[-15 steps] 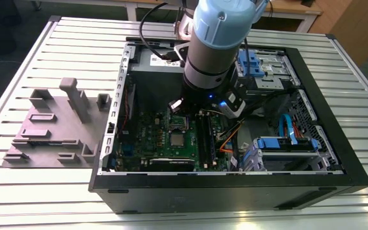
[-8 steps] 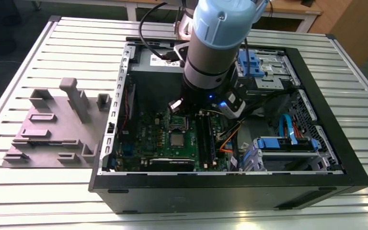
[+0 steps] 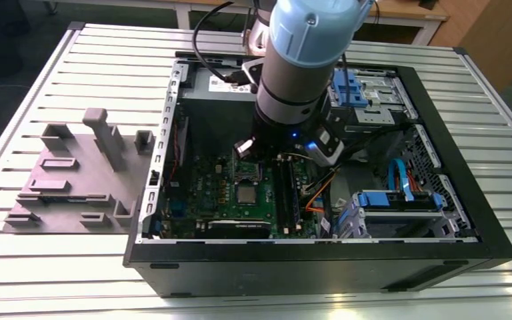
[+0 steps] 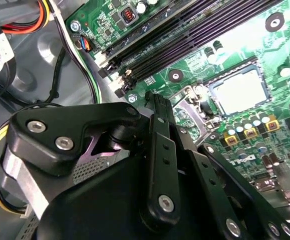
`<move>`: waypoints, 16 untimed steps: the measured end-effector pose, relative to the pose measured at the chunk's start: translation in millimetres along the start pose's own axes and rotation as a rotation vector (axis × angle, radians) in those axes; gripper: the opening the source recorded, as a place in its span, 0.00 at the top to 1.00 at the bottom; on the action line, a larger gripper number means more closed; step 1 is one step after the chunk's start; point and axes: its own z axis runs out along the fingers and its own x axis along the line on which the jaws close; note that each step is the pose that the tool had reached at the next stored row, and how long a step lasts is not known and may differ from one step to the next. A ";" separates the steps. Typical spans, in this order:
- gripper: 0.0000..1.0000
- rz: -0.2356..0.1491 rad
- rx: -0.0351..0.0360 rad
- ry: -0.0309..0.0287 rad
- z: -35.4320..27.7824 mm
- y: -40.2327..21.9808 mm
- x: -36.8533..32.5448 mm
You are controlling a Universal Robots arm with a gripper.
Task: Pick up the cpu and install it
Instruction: 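Close the cpu cover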
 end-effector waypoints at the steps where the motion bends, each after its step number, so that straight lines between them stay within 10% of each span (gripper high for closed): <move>1: 0.90 0.000 0.0000 0.0000 -0.6 -0.6 0.3; 9: 0.90 0.000 -0.0004 -0.0002 -3.6 -4.6 2.1; 16: 0.90 -0.001 -0.0183 -0.0082 1.2 -3.5 0.2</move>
